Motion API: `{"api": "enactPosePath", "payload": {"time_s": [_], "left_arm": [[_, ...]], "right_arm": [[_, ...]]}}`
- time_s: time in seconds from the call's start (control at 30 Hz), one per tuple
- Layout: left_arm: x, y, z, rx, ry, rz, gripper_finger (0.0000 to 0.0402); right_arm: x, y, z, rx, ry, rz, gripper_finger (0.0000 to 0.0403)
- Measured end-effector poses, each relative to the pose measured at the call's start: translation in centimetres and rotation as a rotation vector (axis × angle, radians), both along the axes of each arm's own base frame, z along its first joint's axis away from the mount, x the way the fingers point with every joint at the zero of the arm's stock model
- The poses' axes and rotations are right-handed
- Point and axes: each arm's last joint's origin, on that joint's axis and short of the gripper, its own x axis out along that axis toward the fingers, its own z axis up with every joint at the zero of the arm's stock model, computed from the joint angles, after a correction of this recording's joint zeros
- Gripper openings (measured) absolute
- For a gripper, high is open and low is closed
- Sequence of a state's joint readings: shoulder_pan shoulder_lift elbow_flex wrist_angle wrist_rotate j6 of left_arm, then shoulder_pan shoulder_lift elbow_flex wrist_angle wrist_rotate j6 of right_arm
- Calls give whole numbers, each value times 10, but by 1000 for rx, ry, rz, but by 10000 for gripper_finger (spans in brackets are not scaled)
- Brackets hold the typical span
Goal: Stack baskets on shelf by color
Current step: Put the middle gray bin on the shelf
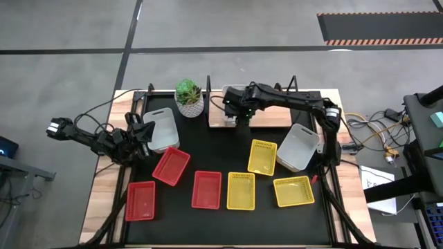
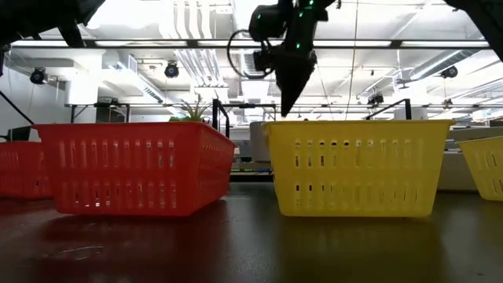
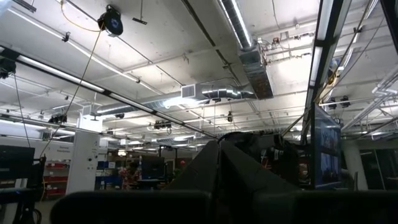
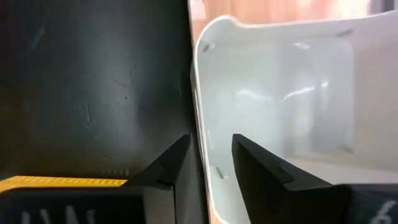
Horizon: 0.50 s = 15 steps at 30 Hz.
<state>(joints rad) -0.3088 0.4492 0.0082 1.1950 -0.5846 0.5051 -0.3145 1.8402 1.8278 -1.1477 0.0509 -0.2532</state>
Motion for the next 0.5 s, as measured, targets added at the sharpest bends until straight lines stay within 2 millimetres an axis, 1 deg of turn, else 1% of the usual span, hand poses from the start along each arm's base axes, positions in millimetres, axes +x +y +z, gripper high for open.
{"api": "enactPosePath", "payload": {"time_s": [0.17,0.33,0.4,0.5], "left_arm": [[-1,0,1,-2,-6,0,0],[-1,0,1,-3,-9,0,0],[-1,0,0,-3,-6,1,0],[-1,0,0,-3,-3,2,0]], "right_arm": [[-13,4,23,-8,-53,-28,110],[-32,8,46,-15,-76,-115,86],[-38,6,49,-55,-50,-154,70],[-46,-4,49,-121,-4,-193,44]]}}
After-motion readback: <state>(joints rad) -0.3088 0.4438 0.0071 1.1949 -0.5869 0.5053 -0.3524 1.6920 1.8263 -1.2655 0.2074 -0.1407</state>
